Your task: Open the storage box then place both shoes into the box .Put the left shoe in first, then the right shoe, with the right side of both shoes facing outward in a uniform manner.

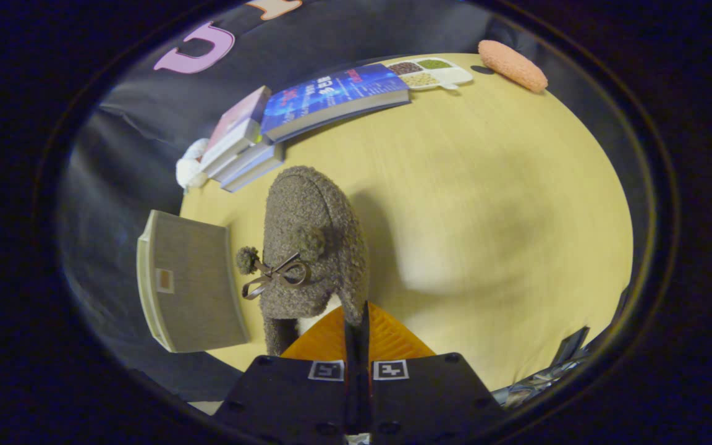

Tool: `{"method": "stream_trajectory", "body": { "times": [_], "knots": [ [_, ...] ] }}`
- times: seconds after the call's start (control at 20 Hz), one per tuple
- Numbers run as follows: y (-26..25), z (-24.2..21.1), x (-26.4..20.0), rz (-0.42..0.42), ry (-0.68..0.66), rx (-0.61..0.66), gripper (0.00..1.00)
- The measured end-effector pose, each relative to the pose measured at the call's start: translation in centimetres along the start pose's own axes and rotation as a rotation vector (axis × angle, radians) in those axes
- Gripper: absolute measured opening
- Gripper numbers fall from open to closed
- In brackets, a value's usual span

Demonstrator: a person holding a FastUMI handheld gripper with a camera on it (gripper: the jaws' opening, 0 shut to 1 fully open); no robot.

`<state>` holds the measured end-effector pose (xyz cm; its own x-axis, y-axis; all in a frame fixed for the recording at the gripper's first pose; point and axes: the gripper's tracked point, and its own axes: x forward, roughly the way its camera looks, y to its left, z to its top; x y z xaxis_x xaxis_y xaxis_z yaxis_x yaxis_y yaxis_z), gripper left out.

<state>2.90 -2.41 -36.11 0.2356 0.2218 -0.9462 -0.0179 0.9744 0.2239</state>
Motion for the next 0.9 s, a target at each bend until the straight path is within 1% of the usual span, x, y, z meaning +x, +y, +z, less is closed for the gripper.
{"method": "stream_trajectory", "body": {
  "times": [0.1,0.2,0.45,0.65,0.75,0.9],
  "knots": [
    [3.4,-0.1,-1.4,0.073,-0.011,0.007,0.04],
    [6.8,0.0,-3.1,0.129,-0.028,-0.011,0.04],
    [16.9,-0.7,-6.0,0.273,-0.03,-0.122,0.03],
    [24.6,-1.9,-6.2,0.392,0.001,-0.108,0.03],
    [26.9,-2.2,-5.5,0.411,0.006,-0.108,0.03],
    [28.8,-2.7,-3.2,0.362,0.007,-0.086,0.03]
  ]
}}
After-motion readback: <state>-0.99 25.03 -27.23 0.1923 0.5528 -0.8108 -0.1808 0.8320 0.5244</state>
